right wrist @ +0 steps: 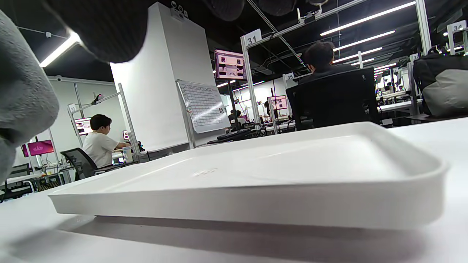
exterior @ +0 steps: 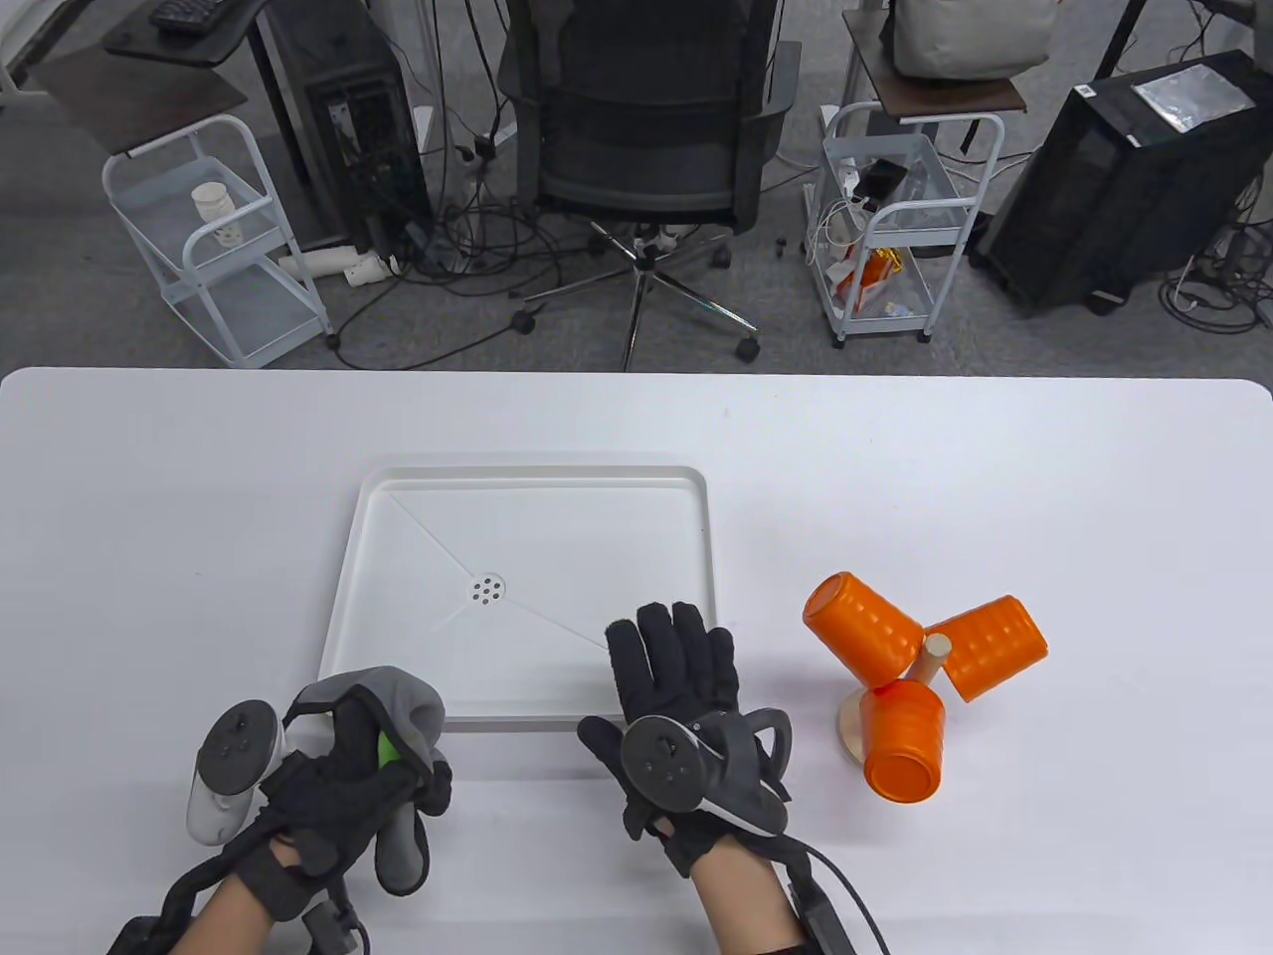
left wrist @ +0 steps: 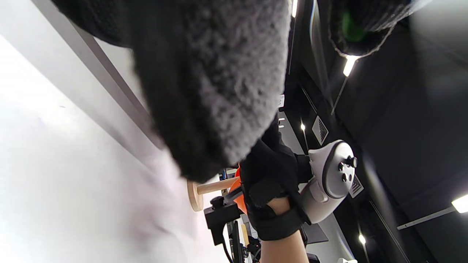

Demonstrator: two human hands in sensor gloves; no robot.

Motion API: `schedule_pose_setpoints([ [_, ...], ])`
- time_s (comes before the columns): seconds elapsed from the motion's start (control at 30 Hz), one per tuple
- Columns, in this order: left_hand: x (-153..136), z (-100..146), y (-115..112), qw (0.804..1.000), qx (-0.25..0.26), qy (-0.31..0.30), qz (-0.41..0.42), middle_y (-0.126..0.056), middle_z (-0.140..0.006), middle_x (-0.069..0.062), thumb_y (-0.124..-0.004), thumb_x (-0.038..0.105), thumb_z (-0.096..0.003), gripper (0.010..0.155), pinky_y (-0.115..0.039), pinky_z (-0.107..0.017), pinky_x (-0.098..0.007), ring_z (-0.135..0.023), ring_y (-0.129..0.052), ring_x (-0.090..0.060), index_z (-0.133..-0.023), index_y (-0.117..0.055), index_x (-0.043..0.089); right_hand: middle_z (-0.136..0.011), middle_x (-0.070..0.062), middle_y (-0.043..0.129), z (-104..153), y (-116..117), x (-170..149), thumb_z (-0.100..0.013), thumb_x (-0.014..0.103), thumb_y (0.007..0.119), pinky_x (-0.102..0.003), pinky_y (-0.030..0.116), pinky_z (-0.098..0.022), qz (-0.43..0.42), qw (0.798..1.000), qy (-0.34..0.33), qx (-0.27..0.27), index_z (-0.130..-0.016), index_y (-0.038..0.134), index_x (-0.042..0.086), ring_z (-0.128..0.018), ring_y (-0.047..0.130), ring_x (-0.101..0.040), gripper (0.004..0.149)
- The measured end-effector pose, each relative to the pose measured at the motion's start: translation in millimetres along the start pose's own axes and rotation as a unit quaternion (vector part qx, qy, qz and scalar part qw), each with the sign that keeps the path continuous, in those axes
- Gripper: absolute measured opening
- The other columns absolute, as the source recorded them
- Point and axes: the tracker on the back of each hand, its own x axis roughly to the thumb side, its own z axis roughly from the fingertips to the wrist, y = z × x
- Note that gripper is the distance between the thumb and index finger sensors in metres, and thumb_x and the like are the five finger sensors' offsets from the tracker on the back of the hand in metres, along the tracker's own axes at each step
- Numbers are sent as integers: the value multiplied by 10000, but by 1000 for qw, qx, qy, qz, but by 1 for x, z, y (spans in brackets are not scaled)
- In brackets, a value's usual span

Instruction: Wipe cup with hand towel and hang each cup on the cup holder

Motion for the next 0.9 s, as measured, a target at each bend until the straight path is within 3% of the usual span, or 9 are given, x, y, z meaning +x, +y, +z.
schedule_pose_setpoints([
  [0.2,-1,2,4,1000,12,19,-10,-199,-1124,-113,-666,689,-475,833,-724,-606,-593,-731,-906,-287,-989,-60,440,-1195,-229,265,2,14,-9,-507,574,681,-694,222,-715,6,1000,7,11,-1110,318,118,-1049,248,-567,838],
  [0.4,1,17,30,992,106,63,-26,-203,-1123,-114,-660,691,-480,832,-722,-601,-598,-741,-901,-296,-997,-65,425,-1194,-225,251,4,21,-13,-508,581,668,-691,214,-715,-27,1000,14,9,-1110,299,130,-1047,234,-564,838],
  [0.53,4,33,55,980,168,97,-39,-231,-1126,-104,-668,687,-477,827,-724,-594,-603,-732,-906,-305,-1004,-87,421,-1194,-224,246,5,23,-11,-509,582,664,-688,212,-716,-37,999,9,15,-1110,295,134,-1048,229,-562,835],
  [0.73,10,70,107,945,251,192,-79,-258,-1152,-55,-665,692,-476,827,-712,-602,-617,-761,-897,-335,-1017,-103,419,-1193,-222,241,5,22,-11,-510,581,663,-690,212,-714,-55,998,9,12,-1110,294,136,-1048,225,-561,833],
  [0.9,8,91,134,921,282,257,-77,-258,-1184,-13,-660,697,-474,829,-671,-627,-645,-833,-851,-398,-1023,-98,432,-1191,-226,242,6,17,-15,-512,577,663,-691,214,-713,-81,997,17,0,-1109,304,134,-1045,225,-564,826],
])
